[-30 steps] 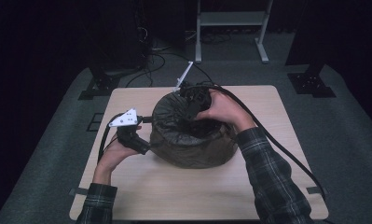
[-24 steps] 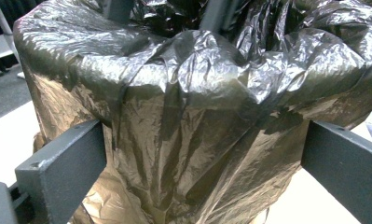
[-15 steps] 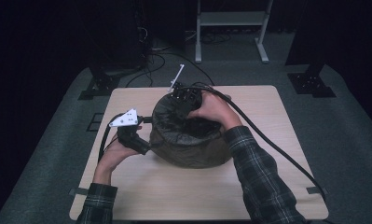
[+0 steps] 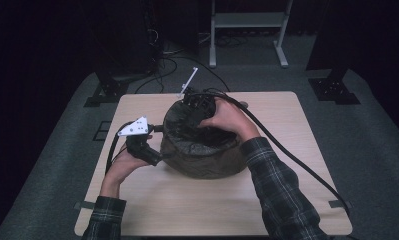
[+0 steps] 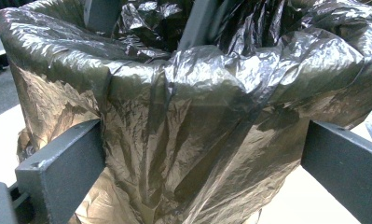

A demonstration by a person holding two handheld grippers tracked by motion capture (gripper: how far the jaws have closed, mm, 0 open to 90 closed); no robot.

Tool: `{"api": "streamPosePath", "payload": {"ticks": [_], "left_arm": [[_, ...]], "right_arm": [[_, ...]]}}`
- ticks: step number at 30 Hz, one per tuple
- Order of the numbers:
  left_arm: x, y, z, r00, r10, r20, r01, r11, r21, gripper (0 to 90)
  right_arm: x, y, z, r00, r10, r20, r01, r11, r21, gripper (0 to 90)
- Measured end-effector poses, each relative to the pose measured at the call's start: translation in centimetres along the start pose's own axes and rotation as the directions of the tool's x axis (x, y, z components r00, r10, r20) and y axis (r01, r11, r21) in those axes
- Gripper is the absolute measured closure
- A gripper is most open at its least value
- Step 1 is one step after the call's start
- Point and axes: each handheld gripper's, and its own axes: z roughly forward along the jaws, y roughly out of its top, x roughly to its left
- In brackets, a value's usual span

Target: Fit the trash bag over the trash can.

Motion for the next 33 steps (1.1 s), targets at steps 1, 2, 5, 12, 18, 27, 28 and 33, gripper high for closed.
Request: {"api": "streamPosePath", "payload": {"ticks": [1,2,5,12,18,27,28,33], "left_arm": [[0.0,0.0,0.0,1.0000,0.000,-0.001,0.000,1.0000,-0.002,0.0],[0.0,0.0,0.0,1.0000,0.001,-0.001,-0.001,1.0000,-0.003,0.0],[-0.1,0.0,0.0,1.0000,0.002,-0.002,-0.002,1.0000,-0.002,0.0],[-0.1,0.1,0.0,1.0000,0.006,-0.002,-0.006,1.0000,-0.002,0.0],[0.0,0.1,-0.3,1.0000,0.004,0.000,-0.004,1.0000,-0.009,0.0],[0.1,0.0,-0.5,1.0000,0.004,-0.006,-0.004,1.0000,-0.009,0.0],[0.1,0.0,-0.5,1.0000,0.001,-0.006,-0.002,0.9999,-0.010,0.0],[0.1,0.1,-0.6,1.0000,0.002,-0.009,-0.003,0.9999,-0.011,0.0]], "right_arm": [[0.2,0.0,-0.2,1.0000,-0.002,-0.008,0.002,1.000,-0.014,0.0],[0.6,0.1,-0.4,0.9997,-0.015,-0.019,0.014,1.000,-0.023,0.0],[1.6,0.3,-0.4,0.9979,-0.039,-0.052,0.036,0.998,-0.043,0.0],[2.5,1.5,2.8,0.9940,-0.074,-0.080,0.076,0.997,0.015,0.0],[2.0,1.4,5.0,0.9948,-0.055,-0.086,0.060,0.996,0.063,0.0],[2.0,1.5,3.7,0.9959,-0.060,-0.067,0.063,0.998,0.032,0.0],[2.1,1.4,3.0,0.9963,-0.065,-0.055,0.067,0.997,0.029,0.0],[2.2,1.2,1.2,0.9973,-0.064,-0.037,0.064,0.998,0.001,0.0]]}}
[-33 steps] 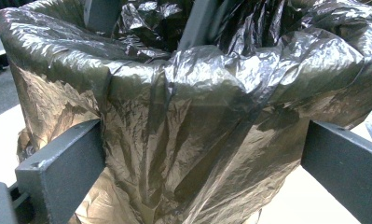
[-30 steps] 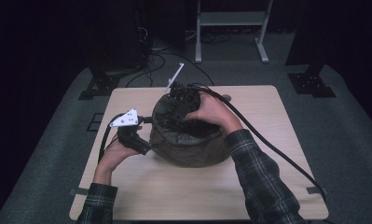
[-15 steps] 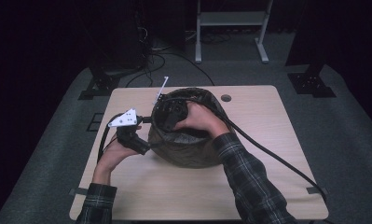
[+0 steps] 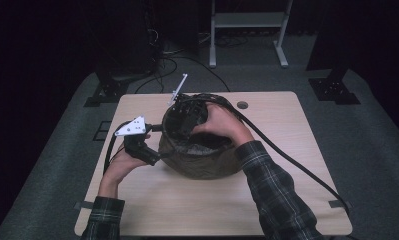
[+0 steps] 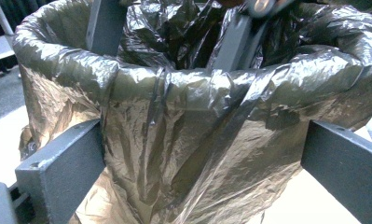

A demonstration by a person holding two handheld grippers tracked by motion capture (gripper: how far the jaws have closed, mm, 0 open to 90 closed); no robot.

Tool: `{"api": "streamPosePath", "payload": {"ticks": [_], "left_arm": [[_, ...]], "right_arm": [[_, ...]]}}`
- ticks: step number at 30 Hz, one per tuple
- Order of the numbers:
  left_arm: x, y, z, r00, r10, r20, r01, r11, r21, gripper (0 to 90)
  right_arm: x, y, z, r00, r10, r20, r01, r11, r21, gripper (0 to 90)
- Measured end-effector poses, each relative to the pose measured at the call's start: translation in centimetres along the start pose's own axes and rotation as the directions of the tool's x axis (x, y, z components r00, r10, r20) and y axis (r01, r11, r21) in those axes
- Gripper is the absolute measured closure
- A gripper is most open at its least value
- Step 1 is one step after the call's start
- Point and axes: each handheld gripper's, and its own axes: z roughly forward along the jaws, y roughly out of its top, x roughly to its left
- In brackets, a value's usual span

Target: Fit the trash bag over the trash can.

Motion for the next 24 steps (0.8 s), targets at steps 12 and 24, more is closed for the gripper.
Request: {"api": "streamPosePath", "payload": {"ticks": [12,24], "left_arm": [[0.1,0.0,-0.4,0.9999,-0.001,-0.011,0.002,1.0000,0.003,0.0],[-0.1,0.2,-0.3,0.9998,-0.001,-0.019,0.001,0.9998,0.018,0.0]], "right_arm": [[0.1,-1.7,-3.6,0.9999,0.003,0.016,-0.002,0.997,-0.074,0.0],[-0.1,-4.5,-6.6,0.9993,0.036,0.009,-0.034,0.987,-0.155,0.0]]}}
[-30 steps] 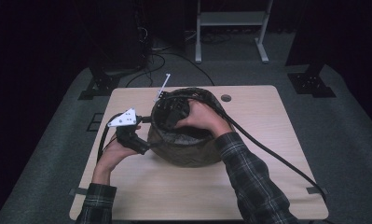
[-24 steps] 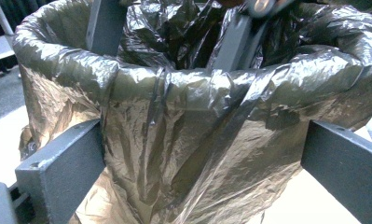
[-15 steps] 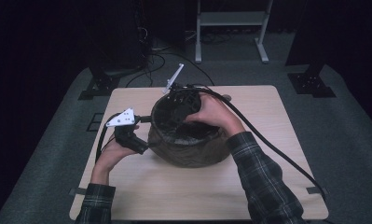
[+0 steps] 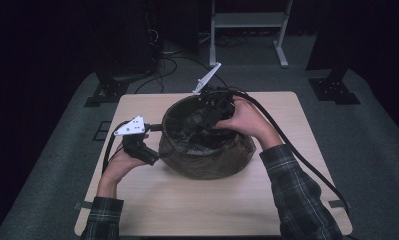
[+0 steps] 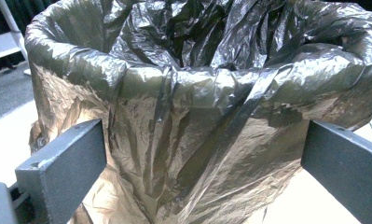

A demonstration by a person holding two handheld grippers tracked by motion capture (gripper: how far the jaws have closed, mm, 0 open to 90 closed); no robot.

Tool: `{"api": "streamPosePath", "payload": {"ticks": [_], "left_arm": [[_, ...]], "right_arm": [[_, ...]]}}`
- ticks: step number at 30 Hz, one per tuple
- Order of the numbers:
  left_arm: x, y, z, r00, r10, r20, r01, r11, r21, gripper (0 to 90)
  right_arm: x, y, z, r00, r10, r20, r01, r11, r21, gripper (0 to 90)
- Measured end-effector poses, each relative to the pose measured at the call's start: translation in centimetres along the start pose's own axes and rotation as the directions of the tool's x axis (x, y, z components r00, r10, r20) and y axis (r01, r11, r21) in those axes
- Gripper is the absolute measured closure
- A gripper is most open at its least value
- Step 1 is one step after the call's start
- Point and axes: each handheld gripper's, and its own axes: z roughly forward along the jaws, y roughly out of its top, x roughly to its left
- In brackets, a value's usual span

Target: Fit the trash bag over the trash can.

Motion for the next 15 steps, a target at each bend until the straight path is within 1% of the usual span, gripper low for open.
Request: {"api": "streamPosePath", "payload": {"ticks": [2,4,5,8,9,11,14,15], "left_arm": [[0.0,0.0,0.0,1.0000,0.000,0.001,0.000,1.0000,0.002,0.0],[-0.1,0.1,0.0,1.0000,0.000,0.003,0.000,1.0000,0.005,0.0],[-0.1,0.1,0.0,1.0000,-0.002,0.004,0.002,1.0000,0.004,0.0],[-0.1,0.1,0.0,1.0000,-0.005,0.005,0.005,1.0000,0.004,0.0],[-0.1,0.1,0.0,1.0000,-0.005,0.007,0.005,1.0000,0.005,0.0],[-0.1,0.1,0.0,1.0000,-0.005,0.007,0.005,1.0000,0.005,0.0],[-0.1,0.0,0.0,1.0000,-0.006,0.007,0.006,1.0000,0.007,0.0],[-0.1,0.0,0.0,0.9999,-0.007,0.007,0.007,1.0000,0.006,0.0]], "right_arm": [[-0.1,-0.4,-0.6,0.9999,0.007,0.013,-0.007,1.000,0.004,0.0],[-0.1,-0.8,-1.0,0.9999,0.009,0.011,-0.008,1.000,-0.013,0.0],[-0.2,-1.1,-1.4,0.9997,0.024,0.009,-0.024,0.999,-0.021,0.0],[-0.4,-1.7,-1.9,0.9980,0.048,0.042,-0.048,0.999,-0.009,0.0],[-0.4,-1.9,-2.2,0.9977,0.049,0.045,-0.049,0.999,-0.020,0.0],[-0.6,-2.6,-2.9,0.9976,0.061,0.032,-0.060,0.997,-0.043,0.0],[-0.6,-3.2,-3.7,0.9971,0.062,0.044,-0.060,0.997,-0.056,0.0],[-0.6,-3.6,-4.2,0.9972,0.063,0.040,-0.060,0.995,-0.077,0.0]]}}
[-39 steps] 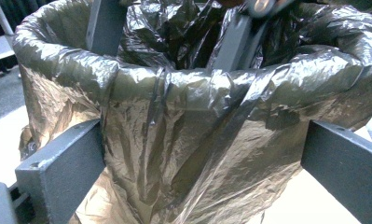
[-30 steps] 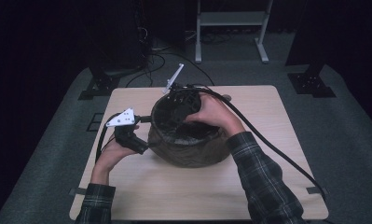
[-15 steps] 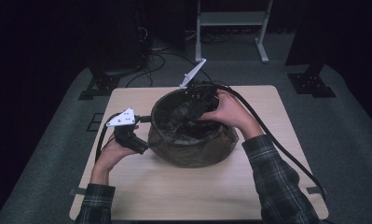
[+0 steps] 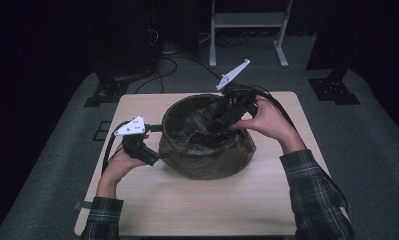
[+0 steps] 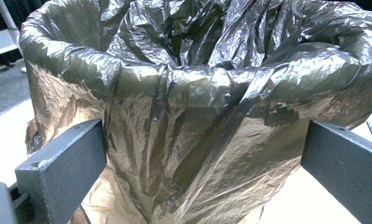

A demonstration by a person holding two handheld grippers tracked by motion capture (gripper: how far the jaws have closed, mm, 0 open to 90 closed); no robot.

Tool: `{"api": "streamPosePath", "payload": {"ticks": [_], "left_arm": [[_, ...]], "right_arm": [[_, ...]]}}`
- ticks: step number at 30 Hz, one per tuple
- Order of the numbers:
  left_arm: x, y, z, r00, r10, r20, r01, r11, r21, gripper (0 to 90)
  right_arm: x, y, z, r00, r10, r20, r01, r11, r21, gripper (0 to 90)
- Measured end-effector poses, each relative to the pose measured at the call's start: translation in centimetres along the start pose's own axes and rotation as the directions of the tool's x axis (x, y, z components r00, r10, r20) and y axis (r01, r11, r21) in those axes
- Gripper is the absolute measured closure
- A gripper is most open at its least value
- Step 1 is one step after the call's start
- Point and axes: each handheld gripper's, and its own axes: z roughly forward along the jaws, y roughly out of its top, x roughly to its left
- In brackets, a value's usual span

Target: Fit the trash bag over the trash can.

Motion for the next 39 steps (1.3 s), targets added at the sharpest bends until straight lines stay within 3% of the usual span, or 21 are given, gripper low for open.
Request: {"api": "streamPosePath", "payload": {"ticks": [11,12,19,28,39], "left_arm": [[0.1,0.0,0.0,1.0000,-0.001,-0.002,0.001,1.0000,0.002,0.0],[0.1,0.0,0.0,1.0000,-0.002,-0.002,0.002,1.0000,0.002,0.0],[0.1,0.0,-0.4,0.9999,-0.005,-0.014,0.005,1.0000,-0.004,0.0],[-0.6,-0.2,-1.5,0.9992,-0.002,-0.040,0.002,1.0000,0.008,0.0],[-2.6,-0.8,-3.7,0.9956,-0.009,-0.093,0.012,0.9994,0.031,0.0]], "right_arm": [[-0.3,-3.8,-4.0,0.9986,0.044,0.029,-0.042,0.997,-0.070,0.0],[-0.4,-5.0,-4.8,0.9978,0.057,0.034,-0.054,0.994,-0.092,0.0],[-0.6,-8.5,-6.7,0.9926,0.105,0.062,-0.094,0.983,-0.158,0.0],[-0.2,-13.0,-8.0,0.9869,0.139,0.082,-0.119,0.971,-0.206,0.0],[0.5,-18.0,-8.5,0.9779,0.173,0.118,-0.137,0.956,-0.261,0.0]]}}
